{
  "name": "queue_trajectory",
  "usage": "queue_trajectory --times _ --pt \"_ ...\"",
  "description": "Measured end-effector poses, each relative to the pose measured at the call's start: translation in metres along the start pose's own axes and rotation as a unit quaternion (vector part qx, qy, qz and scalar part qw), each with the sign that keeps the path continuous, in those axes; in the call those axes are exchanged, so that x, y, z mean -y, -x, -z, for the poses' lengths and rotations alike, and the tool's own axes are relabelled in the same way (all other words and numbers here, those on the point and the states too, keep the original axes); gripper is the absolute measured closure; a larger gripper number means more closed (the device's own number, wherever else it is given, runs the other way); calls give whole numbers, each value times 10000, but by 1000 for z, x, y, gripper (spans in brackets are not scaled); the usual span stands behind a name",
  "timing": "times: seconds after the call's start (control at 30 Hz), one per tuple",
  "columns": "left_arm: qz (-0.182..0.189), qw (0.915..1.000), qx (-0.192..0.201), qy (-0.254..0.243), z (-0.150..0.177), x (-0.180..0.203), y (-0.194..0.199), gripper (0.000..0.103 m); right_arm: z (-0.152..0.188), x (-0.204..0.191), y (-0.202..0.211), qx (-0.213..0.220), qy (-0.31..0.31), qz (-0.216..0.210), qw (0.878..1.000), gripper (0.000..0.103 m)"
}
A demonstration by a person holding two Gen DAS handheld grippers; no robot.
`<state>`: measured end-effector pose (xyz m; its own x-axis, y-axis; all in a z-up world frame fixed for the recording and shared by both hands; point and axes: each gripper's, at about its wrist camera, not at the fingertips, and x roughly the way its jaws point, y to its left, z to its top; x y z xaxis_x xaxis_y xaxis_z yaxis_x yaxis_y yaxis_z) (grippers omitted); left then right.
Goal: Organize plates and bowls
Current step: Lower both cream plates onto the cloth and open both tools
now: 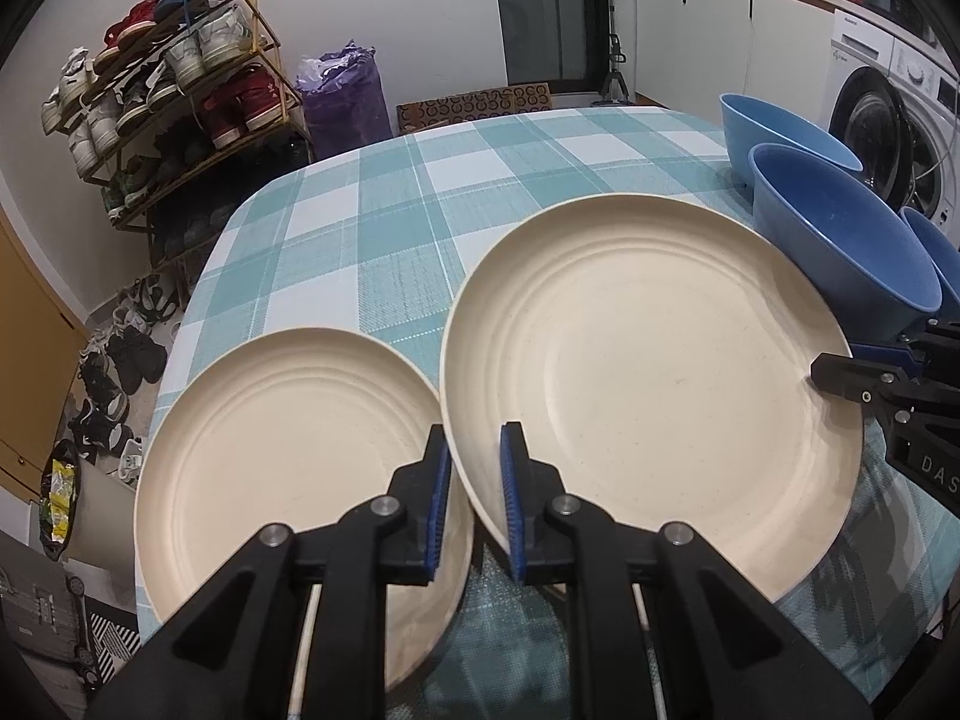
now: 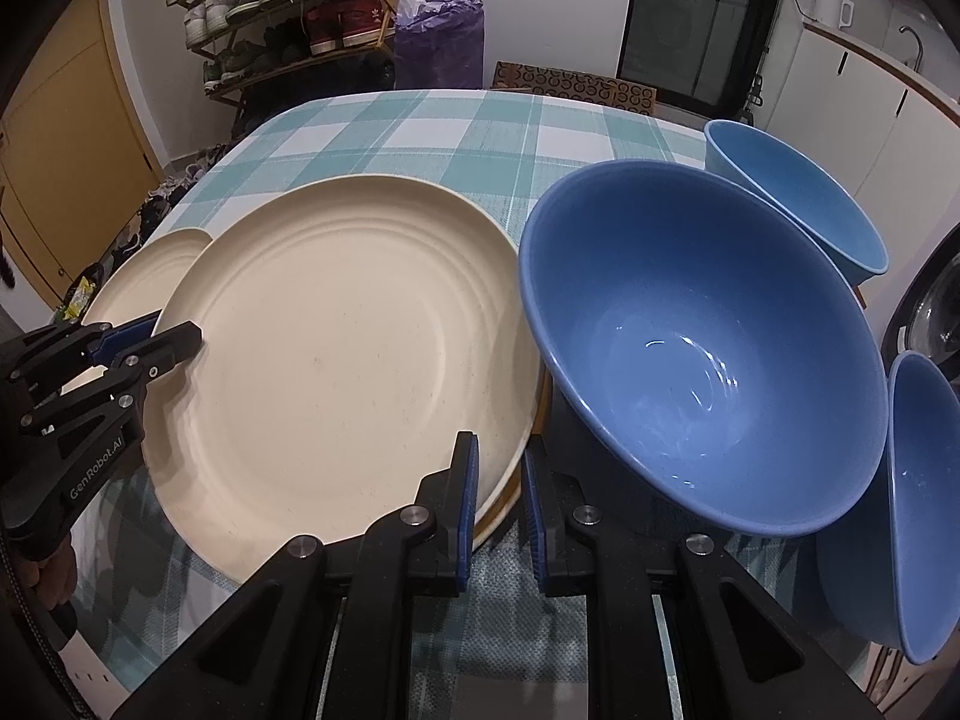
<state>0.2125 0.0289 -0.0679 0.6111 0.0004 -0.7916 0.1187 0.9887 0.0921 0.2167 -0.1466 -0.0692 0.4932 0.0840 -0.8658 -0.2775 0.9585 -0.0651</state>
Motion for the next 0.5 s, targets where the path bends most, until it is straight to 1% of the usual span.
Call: queue_trajectory --times 0.5 --pt "-75 9999 -64 -109 2 5 -8 87 3 -7 -3 19 208 277 9994 88"
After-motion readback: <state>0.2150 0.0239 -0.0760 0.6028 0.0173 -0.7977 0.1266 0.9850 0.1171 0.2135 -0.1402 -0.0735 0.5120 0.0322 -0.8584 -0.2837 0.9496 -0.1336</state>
